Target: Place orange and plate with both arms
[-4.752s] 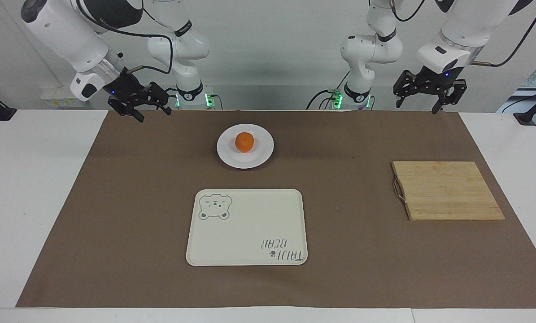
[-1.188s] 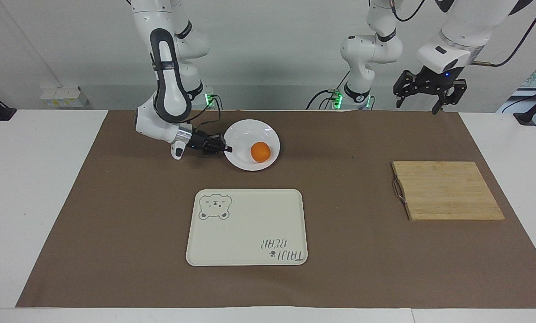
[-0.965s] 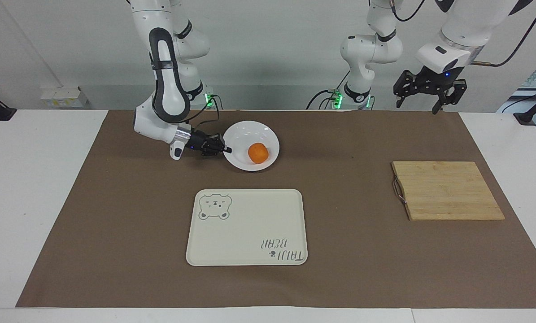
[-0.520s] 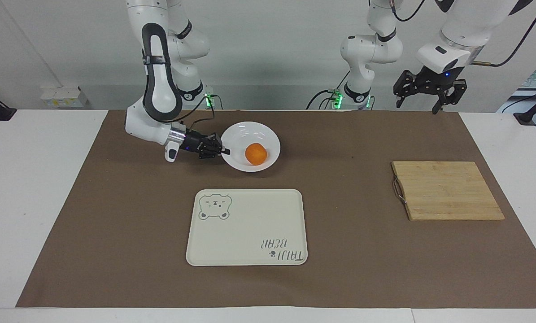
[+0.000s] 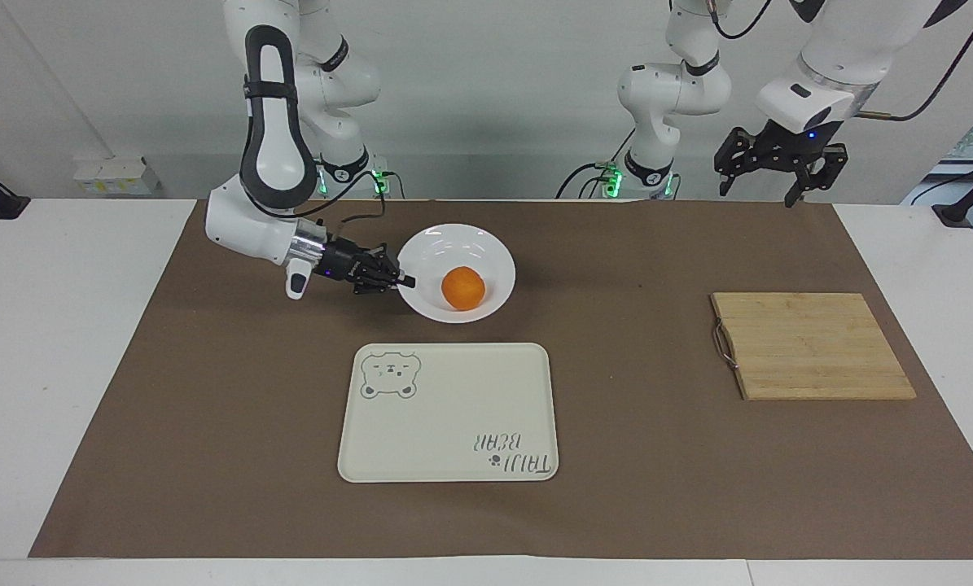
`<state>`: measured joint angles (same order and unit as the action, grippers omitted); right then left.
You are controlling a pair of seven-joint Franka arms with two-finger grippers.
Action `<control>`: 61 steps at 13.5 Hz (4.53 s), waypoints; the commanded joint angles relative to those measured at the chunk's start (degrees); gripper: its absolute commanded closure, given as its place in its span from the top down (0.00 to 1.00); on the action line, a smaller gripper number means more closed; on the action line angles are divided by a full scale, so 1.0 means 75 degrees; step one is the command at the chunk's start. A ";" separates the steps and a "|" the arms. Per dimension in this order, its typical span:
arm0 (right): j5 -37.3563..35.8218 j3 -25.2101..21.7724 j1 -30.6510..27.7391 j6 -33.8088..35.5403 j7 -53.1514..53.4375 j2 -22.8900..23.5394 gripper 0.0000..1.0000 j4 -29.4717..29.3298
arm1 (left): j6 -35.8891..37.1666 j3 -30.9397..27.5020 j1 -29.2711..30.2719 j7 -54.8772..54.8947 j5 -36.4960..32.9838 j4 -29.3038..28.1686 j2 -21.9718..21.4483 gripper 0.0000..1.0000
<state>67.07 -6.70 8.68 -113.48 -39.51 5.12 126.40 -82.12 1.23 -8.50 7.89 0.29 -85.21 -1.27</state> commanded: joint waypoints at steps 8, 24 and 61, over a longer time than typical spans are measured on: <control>0.0420 0.0015 -0.0079 0.0108 0.1624 0.2666 0.00 -0.3796 | -0.0148 0.0082 0.0091 -0.0068 -0.0144 -0.0252 -0.0206 1.00; -0.0001 0.0085 0.0308 -0.1334 0.1039 0.4016 0.00 -0.4467 | -0.0148 0.0082 0.0091 -0.0068 -0.0132 -0.0252 -0.0206 1.00; -0.8836 -0.0395 -0.0254 0.2449 0.5327 -0.0493 1.00 -0.4408 | -0.0160 0.0082 0.0091 -0.0068 -0.0144 -0.0252 -0.0206 1.00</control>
<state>2.95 -9.93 6.88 -97.13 -1.02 4.14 92.35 -82.14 1.23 -8.50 7.88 0.29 -85.21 -1.27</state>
